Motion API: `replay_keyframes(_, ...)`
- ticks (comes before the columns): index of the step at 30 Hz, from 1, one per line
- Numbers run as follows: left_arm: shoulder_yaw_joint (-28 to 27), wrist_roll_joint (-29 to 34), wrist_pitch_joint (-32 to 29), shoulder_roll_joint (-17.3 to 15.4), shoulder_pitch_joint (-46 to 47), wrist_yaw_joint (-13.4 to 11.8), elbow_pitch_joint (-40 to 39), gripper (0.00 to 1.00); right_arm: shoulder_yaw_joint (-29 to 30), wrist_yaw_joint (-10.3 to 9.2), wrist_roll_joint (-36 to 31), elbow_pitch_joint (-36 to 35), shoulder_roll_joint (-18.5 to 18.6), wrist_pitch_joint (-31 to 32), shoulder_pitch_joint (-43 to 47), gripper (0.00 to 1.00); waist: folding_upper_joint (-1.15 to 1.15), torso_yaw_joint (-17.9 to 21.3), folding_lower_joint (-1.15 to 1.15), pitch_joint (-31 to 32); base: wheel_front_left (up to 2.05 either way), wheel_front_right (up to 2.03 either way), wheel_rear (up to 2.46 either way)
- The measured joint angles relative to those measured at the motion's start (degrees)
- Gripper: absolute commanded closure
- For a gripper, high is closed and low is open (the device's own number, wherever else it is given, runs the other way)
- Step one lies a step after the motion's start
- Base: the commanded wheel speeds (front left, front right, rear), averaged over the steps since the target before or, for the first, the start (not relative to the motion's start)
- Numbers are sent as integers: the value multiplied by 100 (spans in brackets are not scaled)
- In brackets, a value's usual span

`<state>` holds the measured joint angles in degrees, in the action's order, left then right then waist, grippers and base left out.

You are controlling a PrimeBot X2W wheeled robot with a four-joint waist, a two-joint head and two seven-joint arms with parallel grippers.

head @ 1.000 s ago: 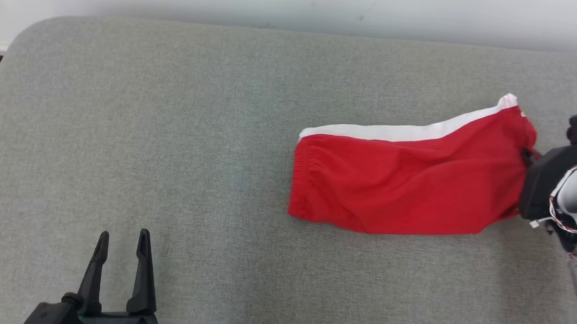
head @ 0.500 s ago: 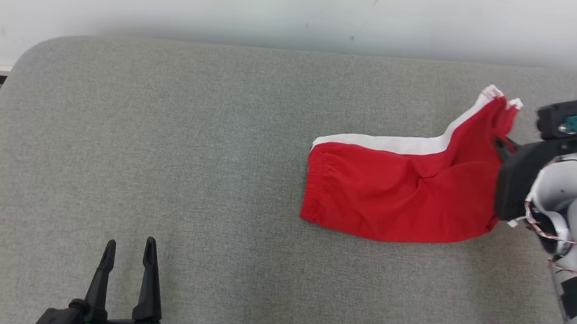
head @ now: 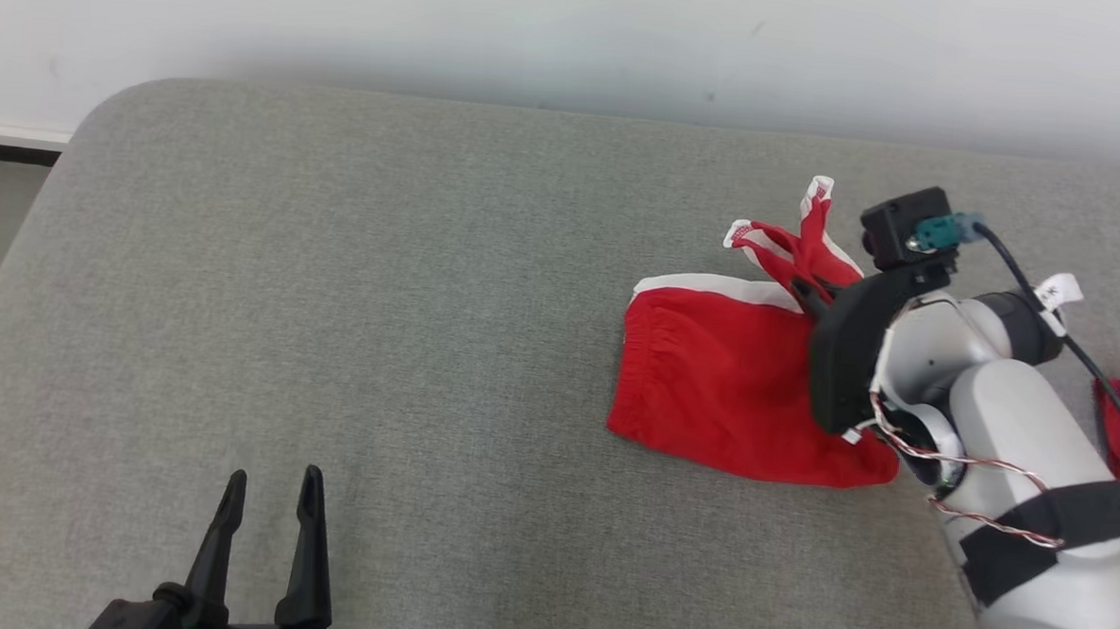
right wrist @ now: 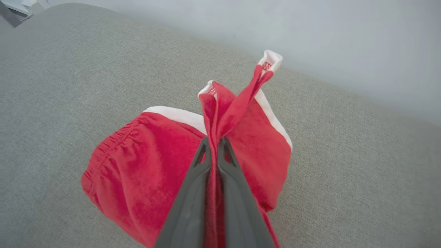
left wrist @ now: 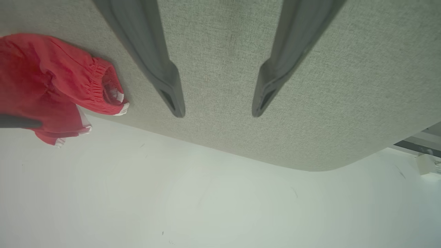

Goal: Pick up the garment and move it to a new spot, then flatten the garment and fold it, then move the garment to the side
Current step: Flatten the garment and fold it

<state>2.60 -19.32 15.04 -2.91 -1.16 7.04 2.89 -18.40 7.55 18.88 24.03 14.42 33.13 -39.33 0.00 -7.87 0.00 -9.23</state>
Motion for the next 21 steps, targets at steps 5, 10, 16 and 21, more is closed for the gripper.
replay_keyframes(5, 64, -36, 1, -1, -18, -44, -11, 0, -124, 1, -36, 537, -370, -198, -188, 100, 0, -163, 0, 6, 0, 0, 0)
replay_keyframes(10, 73, -36, 0, 0, -99, -46, -9, 0, -162, 0, -113, 1065, -590, -399, -364, 100, 0, -304, 0, -6, 0, 0, 0)
replay_keyframes(16, 86, -37, 0, 0, -98, -48, -10, 0, -455, 0, -110, 1485, -811, -550, -550, 100, 0, -388, 0, -46, 0, 0, 0)
replay_keyframes(21, 85, -45, 0, 0, -94, -56, -13, 0, -848, 0, 88, 1704, -903, -542, -557, 100, 0, -370, 0, -74, 0, 0, 0)
